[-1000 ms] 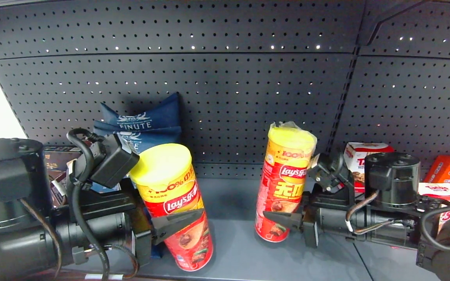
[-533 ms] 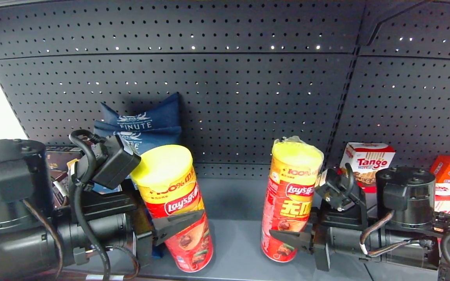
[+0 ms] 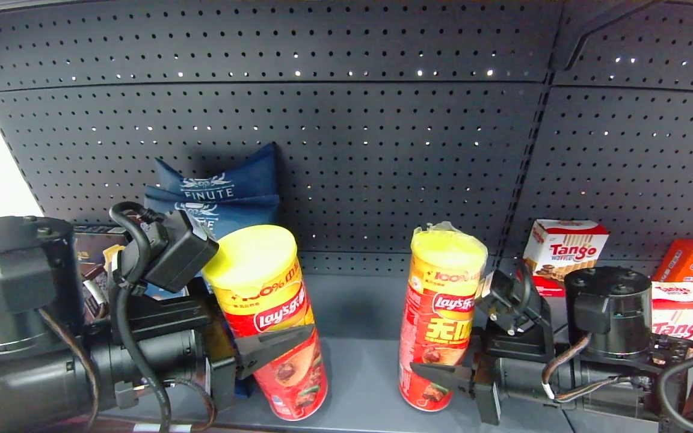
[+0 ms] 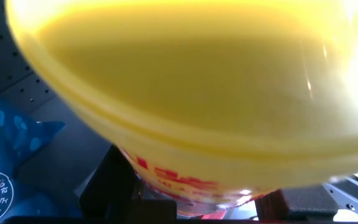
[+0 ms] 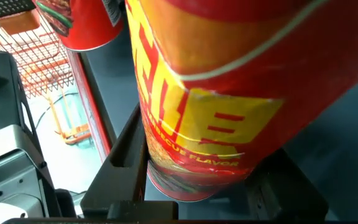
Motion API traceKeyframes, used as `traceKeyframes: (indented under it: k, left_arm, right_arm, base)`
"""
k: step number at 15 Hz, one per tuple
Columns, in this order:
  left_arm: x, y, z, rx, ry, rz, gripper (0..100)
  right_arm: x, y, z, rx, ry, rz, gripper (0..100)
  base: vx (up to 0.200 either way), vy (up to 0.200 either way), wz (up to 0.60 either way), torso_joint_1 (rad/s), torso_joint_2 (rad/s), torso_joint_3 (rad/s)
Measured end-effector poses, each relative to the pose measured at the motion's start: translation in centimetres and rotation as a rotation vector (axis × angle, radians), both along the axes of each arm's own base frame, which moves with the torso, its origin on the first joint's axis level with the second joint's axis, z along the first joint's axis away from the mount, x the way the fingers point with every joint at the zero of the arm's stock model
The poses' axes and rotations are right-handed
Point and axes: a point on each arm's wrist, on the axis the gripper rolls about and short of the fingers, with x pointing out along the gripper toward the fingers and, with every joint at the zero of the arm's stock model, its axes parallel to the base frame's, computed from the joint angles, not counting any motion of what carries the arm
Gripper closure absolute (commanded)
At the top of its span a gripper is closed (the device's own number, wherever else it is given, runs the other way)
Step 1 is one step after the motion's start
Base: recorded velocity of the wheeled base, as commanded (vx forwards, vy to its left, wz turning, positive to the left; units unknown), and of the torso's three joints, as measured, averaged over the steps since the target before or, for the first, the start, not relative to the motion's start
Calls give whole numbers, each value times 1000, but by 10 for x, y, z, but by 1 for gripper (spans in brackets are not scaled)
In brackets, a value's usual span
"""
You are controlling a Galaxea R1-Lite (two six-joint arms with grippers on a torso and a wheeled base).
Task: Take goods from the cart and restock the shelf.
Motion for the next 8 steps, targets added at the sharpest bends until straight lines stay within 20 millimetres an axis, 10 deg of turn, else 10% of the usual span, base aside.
traceKeyframes:
  k: [7,8]
  left_arm:
    - [0,0,-1,2,3,0,100]
    - [0,0,-2,4,5,0,100]
  right_arm:
    - [4,3,-7,-9,10,0,100]
    - [4,4,-8,-11,12,0,0]
  base:
    - [0,0,0,0,0,0]
    - [0,0,0,0,0,0]
